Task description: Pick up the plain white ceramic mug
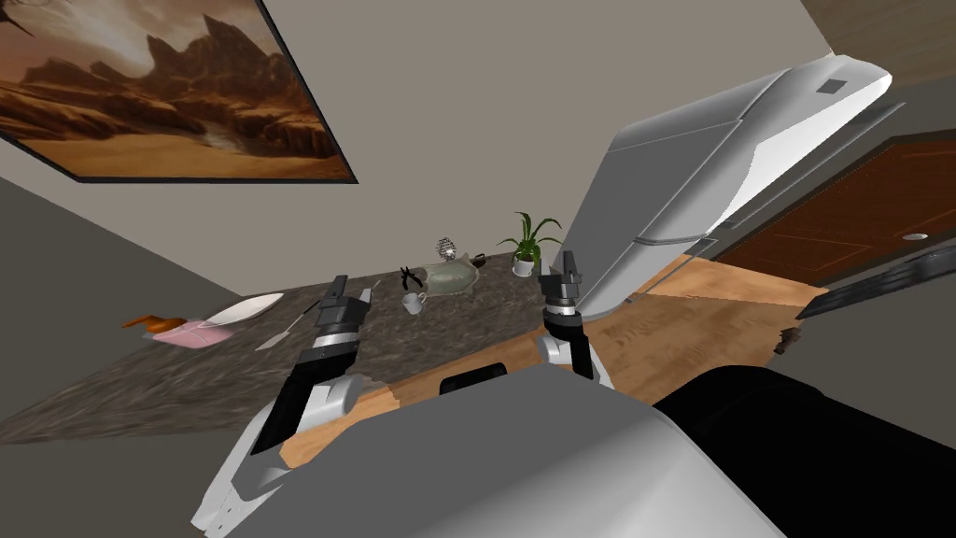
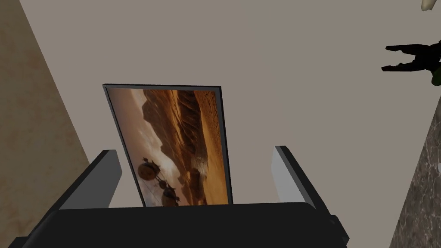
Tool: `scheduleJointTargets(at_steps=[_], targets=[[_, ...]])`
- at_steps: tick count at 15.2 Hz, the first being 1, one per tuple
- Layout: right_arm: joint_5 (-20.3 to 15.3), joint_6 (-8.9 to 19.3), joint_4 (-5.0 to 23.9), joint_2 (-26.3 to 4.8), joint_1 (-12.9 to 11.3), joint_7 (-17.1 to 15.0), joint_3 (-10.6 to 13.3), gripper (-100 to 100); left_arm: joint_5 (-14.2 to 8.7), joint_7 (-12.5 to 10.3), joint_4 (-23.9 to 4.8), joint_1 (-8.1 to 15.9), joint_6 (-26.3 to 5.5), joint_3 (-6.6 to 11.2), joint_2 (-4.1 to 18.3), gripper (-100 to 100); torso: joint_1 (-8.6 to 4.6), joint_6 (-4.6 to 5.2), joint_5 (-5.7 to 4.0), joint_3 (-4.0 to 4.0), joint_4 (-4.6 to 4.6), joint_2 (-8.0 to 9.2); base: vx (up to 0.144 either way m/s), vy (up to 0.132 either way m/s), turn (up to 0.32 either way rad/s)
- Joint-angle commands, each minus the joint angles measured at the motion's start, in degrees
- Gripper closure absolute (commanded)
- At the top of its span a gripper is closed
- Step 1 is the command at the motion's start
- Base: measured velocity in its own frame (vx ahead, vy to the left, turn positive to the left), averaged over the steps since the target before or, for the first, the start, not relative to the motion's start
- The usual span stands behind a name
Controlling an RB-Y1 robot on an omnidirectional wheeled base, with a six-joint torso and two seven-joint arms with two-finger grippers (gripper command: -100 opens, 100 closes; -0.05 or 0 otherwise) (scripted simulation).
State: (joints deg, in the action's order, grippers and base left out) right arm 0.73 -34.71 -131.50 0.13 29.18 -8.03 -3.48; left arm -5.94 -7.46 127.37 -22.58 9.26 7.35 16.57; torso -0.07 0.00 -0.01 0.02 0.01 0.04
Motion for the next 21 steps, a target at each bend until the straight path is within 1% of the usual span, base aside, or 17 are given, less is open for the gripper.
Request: scheduleJointTargets(at_steps=[1, 2, 3, 4, 6, 7, 9, 10, 12, 13, 14, 16, 17, 19, 20, 21], targets=[[0.00, 0.00, 0.00, 0.00, 0.00, 0.00, 0.00, 0, -1.50, 0.03, -0.63, 0.48, -2.86, 1.15, 1.94, -100, 0.00, 0.00, 0.00, 0.00, 0.00, 0.00, -0.009, -0.020, -0.080], [0.00, 0.00, 0.00, 0.00, 0.00, 0.00, 0.00, 0, -1.50, 0.03, -0.63, 0.48, -4.07, 1.15, 1.94, -100, 0.00, 0.02, 0.00, 0.00, 0.00, 0.00, -0.009, -0.023, -0.091], [0.00, 0.00, 0.00, 0.00, 0.00, 0.00, 0.00, 0, -1.50, 0.03, -0.63, 0.48, -4.21, 1.15, 1.94, -100, 0.00, 0.01, 0.00, 0.00, 0.00, 0.00, -0.006, -0.016, -0.027], [0.00, 0.00, 0.00, 0.00, 0.00, 0.00, 0.00, 0, -2.89, 0.05, -1.43, 1.11, -6.17, 2.22, 3.64, -100, 0.00, 0.00, 0.00, 0.00, 0.00, -0.01, -0.008, -0.024, -0.077], [0.00, 0.00, 0.00, 0.00, 0.00, 0.00, 0.00, 0, -2.89, 0.05, -1.43, 1.11, -7.82, 2.22, 3.64, -100, -0.02, 0.02, 0.00, -0.01, 0.00, -0.01, -0.007, -0.024, -0.064], [0.00, 0.00, 0.00, 0.00, 0.00, 0.00, 0.00, 0, -4.35, 0.09, -2.32, 1.75, -9.61, 3.33, 5.33, -100, -0.01, 0.00, 0.00, -0.01, 0.00, -0.01, -0.010, -0.030, -0.092], [0.00, 0.00, 0.00, 0.00, 0.00, 0.00, 0.00, 0, -4.35, 0.09, -2.32, 1.75, -11.63, 3.33, 5.33, -100, -0.04, 0.02, -0.01, -0.01, 0.00, -0.01, -0.007, -0.027, -0.064], [0.00, 0.00, 0.00, 0.00, 0.00, 0.00, 0.00, 0, -5.86, 0.12, -3.28, 2.41, -13.37, 4.47, 7.00, -100, -0.02, -0.01, -0.01, -0.01, 0.00, -0.01, -0.004, -0.029, -0.071], [0.00, 0.00, 0.00, 0.00, 0.00, 0.00, 0.00, 0, -5.86, 0.12, -3.28, 2.41, -15.52, 4.47, 7.00, -100, -0.04, 0.01, -0.01, -0.01, 0.00, -0.01, -0.004, -0.026, -0.077], [0.00, 0.00, 0.00, 0.00, 0.00, 0.00, 0.00, 0, -5.86, 0.12, -3.28, 2.41, -15.64, 4.47, 7.00, -100, -0.02, 0.01, -0.01, -0.01, 0.00, -0.02, -0.002, -0.009, -0.008], [0.00, 0.00, 0.00, 0.00, 0.00, 0.00, 0.00, 0, -7.44, 0.16, -4.33, 3.08, -17.65, 5.64, 8.66, -100, 0.01, 0.00, 0.00, -0.01, 0.00, -0.02, 0.000, -0.018, -0.090], [0.00, 0.00, 0.00, 0.00, 0.00, 0.00, 0.00, 0, -7.44, 0.16, -4.33, 3.08, -19.79, 5.64, 8.66, -100, 0.00, 0.01, 0.00, -0.02, -0.01, -0.03, -0.001, -0.019, -0.078], [0.00, 0.00, 0.00, 0.00, 0.00, 0.00, 0.00, 0, -9.06, 0.21, -5.43, 3.76, -21.39, 6.82, 10.30, -100, 0.01, 0.00, 0.00, -0.02, -0.01, -0.03, -0.001, -0.031, -0.105], [0.00, 0.00, 0.00, 0.00, 0.00, 0.00, 0.00, 0, -9.06, 0.21, -5.43, 3.76, -23.58, 6.82, 10.30, -100, -0.04, 0.02, -0.01, -0.02, -0.01, -0.04, -0.001, -0.028, -0.079], [0.00, 0.00, 0.00, 0.00, 0.00, 0.00, 0.00, 0, -9.06, 0.21, -5.43, 3.76, -24.08, 6.82, 10.30, -100, -0.03, 0.00, -0.01, -0.02, -0.01, -0.03, 0.001, -0.012, 0.008], [0.00, 0.00, 0.00, 0.00, 0.00, 0.00, 0.00, 0, -10.73, 0.27, -6.60, 4.45, -25.96, 8.02, 11.94, -100, 0.00, -0.01, 0.00, -0.02, -0.01, -0.03, 0.004, -0.024, -0.097]])
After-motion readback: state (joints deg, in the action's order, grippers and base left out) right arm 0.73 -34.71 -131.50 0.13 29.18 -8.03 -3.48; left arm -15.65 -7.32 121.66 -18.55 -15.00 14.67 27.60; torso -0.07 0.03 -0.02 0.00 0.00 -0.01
